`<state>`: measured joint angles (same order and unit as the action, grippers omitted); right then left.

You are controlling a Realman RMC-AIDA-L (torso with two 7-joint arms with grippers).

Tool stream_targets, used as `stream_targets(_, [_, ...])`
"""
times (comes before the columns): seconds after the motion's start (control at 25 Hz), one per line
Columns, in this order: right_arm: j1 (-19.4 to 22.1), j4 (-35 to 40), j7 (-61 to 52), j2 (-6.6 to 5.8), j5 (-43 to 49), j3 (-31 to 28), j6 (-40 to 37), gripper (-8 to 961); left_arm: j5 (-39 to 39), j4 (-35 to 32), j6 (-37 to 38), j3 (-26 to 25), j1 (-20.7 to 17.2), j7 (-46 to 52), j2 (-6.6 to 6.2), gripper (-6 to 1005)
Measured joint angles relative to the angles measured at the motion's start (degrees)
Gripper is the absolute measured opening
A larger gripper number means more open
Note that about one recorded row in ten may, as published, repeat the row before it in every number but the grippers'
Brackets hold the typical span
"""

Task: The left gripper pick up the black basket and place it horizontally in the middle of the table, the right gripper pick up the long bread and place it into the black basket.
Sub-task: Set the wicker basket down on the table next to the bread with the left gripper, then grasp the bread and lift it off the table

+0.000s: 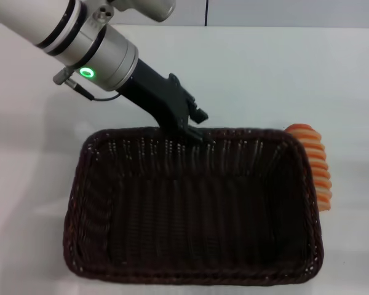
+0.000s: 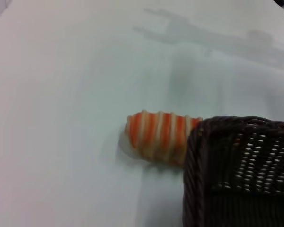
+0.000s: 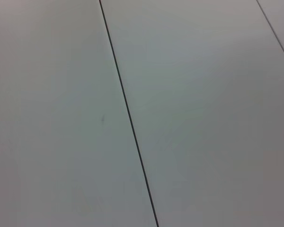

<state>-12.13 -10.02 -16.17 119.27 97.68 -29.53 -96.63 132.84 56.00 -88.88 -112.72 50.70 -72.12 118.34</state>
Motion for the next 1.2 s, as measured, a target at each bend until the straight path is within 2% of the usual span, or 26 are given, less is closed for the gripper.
stream_targets(0.08, [0.0,0.0,0.0,-0.01,0.0,0.0,0.0,797,0.2,0.7,0.9,0.0,0.1,-0.1,-0.04,466])
stream_targets(0.12, [0.1,0.0,0.0,-0.01,0.0,0.0,0.0,797,0.3,3.4,2.9,0.1,-0.4,-0.1,-0.08,532])
stream_targets(0.2, [0.2,0.0,0.0,-0.01,0.0,0.0,0.0,797,0.1,7.1,5.7,0.1,-1.6,-0.1,-0.08,553])
stream_targets(0.28, [0.2,0.0,0.0,-0.01,0.0,0.0,0.0,797,-0.7,14.1,12.1,0.4,-4.7,-0.1,0.11,575])
stream_targets(0.4, [0.2,-0.1,0.0,0.00,0.1,0.3,0.0,797,-2.0,26.0,30.3,6.5,-13.7,0.0,0.29,606])
stream_targets(0.44, [0.3,-0.1,0.0,0.05,0.1,0.8,-0.1,797,-1.8,31.5,47.5,14.4,-20.6,-0.8,0.05,617])
stream_targets(0.48, [0.3,-0.1,0.0,0.05,0.1,0.8,-0.1,797,-1.8,31.5,47.5,14.4,-20.6,-0.8,0.05,628])
stream_targets(0.52, [0.3,-0.1,0.0,0.07,0.2,1.1,-0.1,797,-1.2,33.3,57.7,19.8,-25.1,-2.2,0.00,638])
stream_targets(0.56, [0.3,-0.2,0.0,0.08,0.2,1.8,-0.1,797,0.6,33.5,74.4,28.3,-30.5,-4.8,-0.03,649])
stream_targets(0.6, [0.3,-0.2,0.0,0.08,0.2,1.8,-0.1,797,0.6,33.5,74.4,28.3,-30.5,-4.8,-0.03,653])
stream_targets(0.64, [0.4,-0.2,0.0,0.09,0.2,2.5,-0.1,797,3.9,29.8,92.1,35.6,-33.9,-5.2,0.04,657])
stream_targets(0.68, [0.4,-0.2,0.0,0.09,0.2,3.0,-0.1,796,3.9,29.8,92.1,35.6,-33.9,-5.2,0.04,661])
stream_targets(0.72, [0.4,-0.1,0.0,0.09,0.2,3.7,-0.1,796,5.7,26.7,102.1,38.7,-35.2,-3.9,0.07,665])
stream_targets(0.76, [0.4,0.4,0.0,0.09,0.2,5.6,0.1,796,7.5,21.3,120.7,41.3,-37.7,2.8,0.05,669])
stream_targets(0.8, [0.4,0.4,0.0,0.09,0.2,5.6,0.1,796,7.5,21.3,120.7,41.3,-37.7,2.8,0.05,673])
stream_targets(0.88, [0.4,1.0,0.1,0.09,0.3,7.9,0.4,796,8.7,17.2,135.5,41.2,-41.1,13.0,-0.14,682])
stream_targets(0.92, [0.4,1.2,0.1,0.09,0.3,9.3,0.6,796,9.6,14.9,141.3,40.2,-42.8,20.3,-0.27,686])
stream_targets(0.96, [0.4,1.4,0.1,0.08,0.3,12.1,1.1,796,12.0,9.0,147.6,37.0,-44.7,35.9,-0.33,690])
stream_targets(1.0, [0.4,1.4,0.1,0.08,0.3,12.1,1.1,796,12.0,9.0,147.6,37.0,-44.7,35.9,-0.33,694])
stream_targets(1.12, [0.0,1.5,1.0,0.08,0.7,17.1,2.4,796,15.3,-2.8,149.9,31.5,-44.6,55.5,-0.35,706])
stream_targets(1.16, [-0.6,1.3,3.8,0.06,1.6,20.4,3.7,796,16.7,-11.1,150.7,28.8,-42.9,64.0,-0.36,710])
stream_targets(1.2, [-0.6,1.3,3.8,0.06,1.6,20.4,3.7,796,16.7,-11.1,150.7,28.8,-42.9,64.0,-0.36,721])
